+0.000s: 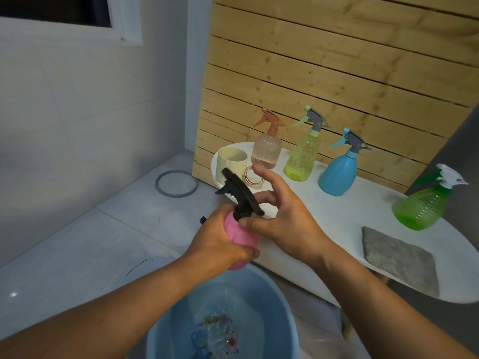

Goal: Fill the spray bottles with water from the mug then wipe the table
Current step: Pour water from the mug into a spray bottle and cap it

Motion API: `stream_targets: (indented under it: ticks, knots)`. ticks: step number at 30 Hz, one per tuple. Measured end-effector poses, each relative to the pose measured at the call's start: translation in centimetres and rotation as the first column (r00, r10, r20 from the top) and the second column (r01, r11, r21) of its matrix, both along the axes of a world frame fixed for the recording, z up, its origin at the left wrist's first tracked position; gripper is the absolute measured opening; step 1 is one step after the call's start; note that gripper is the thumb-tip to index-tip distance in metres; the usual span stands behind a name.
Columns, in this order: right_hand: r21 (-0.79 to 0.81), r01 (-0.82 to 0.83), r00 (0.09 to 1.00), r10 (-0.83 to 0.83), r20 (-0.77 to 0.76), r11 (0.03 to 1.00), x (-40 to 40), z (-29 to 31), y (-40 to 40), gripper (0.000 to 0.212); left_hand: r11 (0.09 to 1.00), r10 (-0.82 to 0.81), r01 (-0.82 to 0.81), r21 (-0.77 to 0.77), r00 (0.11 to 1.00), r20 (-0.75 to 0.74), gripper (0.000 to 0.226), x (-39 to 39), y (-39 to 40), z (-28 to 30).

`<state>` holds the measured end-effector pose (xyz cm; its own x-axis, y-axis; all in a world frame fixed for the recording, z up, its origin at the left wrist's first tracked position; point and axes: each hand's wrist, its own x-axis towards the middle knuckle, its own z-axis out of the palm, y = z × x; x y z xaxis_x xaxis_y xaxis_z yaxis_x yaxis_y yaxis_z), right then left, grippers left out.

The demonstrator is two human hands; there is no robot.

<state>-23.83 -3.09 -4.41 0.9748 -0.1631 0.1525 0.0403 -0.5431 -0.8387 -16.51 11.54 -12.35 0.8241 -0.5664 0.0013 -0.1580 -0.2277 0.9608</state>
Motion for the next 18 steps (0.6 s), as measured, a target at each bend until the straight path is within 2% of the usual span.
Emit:
stream_targets:
  ticks: [4,8,11,15,18]
  knots:
    - [-0.081,0.022,1.0,-0.023,-0.018,0.996,-0.1,0.1,0.7,0.11,1.0,-0.01,0.01,0.004,1.0,-0.008,0.075,-0.1,0.0,-0.1]
    - [0.04,-0.023,1.0,0.024,-0.01,0.999,-0.1,0.1,0.5,0.114,1.0,0.014,-0.014,0.0,1.0,-0.003,0.078,-0.3,-0.1,0.0]
    - [0.081,0.02,1.0,-0.021,0.009,0.997,-0.1,0.1,0.8,0.112,0.999,0.038,-0.038,-0.011,0.999,-0.008,0.081,-0.3,-0.1,0.2]
    - [0.127,0.086,0.995,-0.091,0.031,0.988,0.0,-0.6,1.3,0.119,0.999,0.043,-0.043,-0.005,0.999,-0.004,0.071,-0.3,0.0,0.4]
    - [0.145,0.074,0.997,-0.075,0.003,0.987,0.3,-0.8,0.9,0.125,0.998,0.057,-0.057,0.0,0.998,0.006,0.068,-0.3,-0.1,0.5]
